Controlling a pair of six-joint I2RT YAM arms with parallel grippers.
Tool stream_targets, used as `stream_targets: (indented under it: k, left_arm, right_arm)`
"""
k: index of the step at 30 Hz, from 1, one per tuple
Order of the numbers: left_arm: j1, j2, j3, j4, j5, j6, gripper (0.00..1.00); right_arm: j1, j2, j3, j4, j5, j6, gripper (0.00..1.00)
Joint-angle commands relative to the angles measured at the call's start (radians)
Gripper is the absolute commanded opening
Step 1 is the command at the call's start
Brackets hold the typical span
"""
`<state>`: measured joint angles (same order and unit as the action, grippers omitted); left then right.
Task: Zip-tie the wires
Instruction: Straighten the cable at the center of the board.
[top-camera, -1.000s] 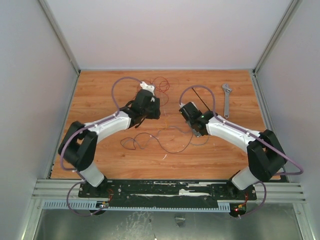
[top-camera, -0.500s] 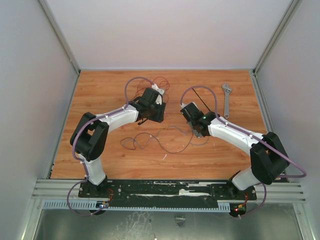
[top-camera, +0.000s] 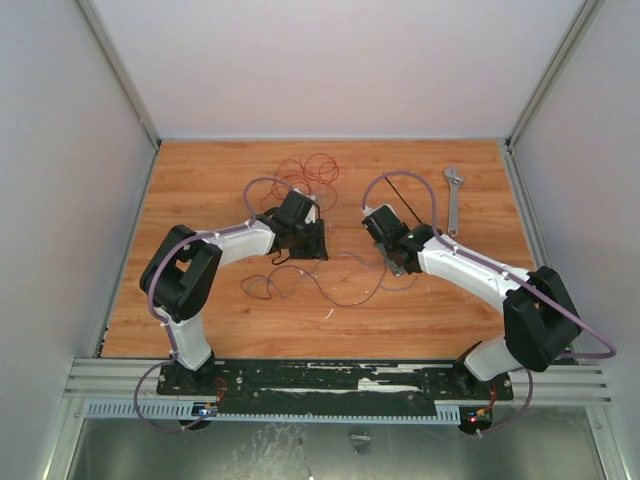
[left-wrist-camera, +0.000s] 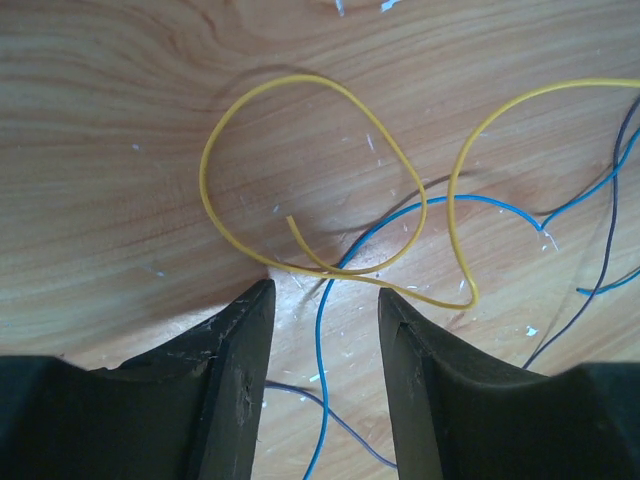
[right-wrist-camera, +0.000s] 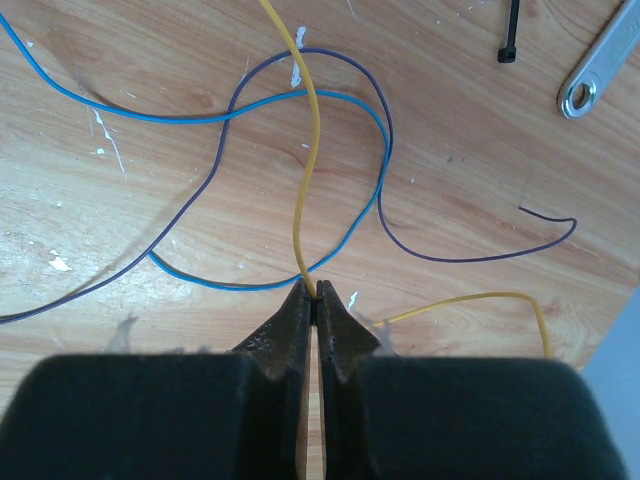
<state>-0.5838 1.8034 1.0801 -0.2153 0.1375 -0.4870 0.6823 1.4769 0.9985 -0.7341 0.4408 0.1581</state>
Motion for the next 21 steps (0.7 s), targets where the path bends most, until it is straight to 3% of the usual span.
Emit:
stream_targets:
  k: [1, 21]
  left_arm:
    - [0.005, -0.006, -0.013, 0.071, 0.003, -0.081, 0.5]
    - [-0.001, 0.027, 0.028, 0.113, -0.052, -0.107, 0.5]
  right_arm:
    - [-0.005, -0.032, -0.016, 0.024, 0.003, 0.014, 0.0]
    - [-0.004, -0.044, -0.021, 0.032, 0.002, 0.003, 0.0]
